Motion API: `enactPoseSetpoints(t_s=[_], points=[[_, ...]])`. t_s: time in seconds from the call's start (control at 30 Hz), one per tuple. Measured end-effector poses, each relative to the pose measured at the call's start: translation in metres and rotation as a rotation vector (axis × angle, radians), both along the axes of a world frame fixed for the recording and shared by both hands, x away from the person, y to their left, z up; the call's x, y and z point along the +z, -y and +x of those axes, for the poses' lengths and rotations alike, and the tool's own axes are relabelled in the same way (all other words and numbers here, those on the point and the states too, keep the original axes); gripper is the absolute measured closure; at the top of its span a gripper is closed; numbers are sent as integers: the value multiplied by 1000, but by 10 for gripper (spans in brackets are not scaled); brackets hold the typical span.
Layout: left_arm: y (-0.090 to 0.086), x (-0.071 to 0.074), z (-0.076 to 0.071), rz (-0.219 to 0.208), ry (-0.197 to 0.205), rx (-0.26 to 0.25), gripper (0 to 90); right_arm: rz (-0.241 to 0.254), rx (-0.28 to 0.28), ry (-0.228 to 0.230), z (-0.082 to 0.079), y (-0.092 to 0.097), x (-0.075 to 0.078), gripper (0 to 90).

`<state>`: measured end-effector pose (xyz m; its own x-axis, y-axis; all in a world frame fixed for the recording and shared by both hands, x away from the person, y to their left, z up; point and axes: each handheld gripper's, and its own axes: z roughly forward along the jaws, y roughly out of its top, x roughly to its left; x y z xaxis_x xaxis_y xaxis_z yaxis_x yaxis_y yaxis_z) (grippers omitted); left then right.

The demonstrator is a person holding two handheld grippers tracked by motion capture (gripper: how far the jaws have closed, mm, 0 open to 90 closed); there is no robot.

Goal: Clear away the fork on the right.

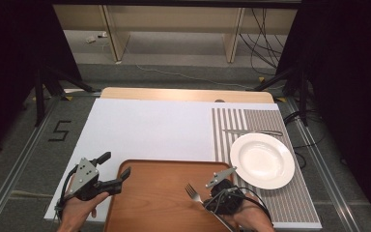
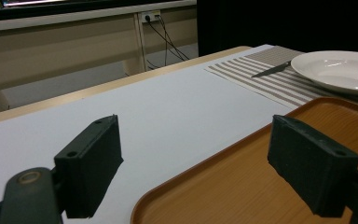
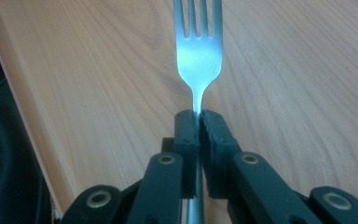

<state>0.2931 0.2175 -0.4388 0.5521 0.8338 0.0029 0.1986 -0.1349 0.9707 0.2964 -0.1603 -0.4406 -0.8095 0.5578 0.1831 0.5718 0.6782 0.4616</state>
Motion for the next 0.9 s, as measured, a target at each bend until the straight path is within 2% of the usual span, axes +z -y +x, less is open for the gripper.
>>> enactPoseSetpoints(t_s=[0.43, 0.9], points=[[0, 0, 0, 1, 1, -1, 169, -26, 2, -25, 2, -6, -9, 858], [0, 0, 0, 0, 1, -2, 169, -43, 3, -32, 3, -9, -16, 851]])
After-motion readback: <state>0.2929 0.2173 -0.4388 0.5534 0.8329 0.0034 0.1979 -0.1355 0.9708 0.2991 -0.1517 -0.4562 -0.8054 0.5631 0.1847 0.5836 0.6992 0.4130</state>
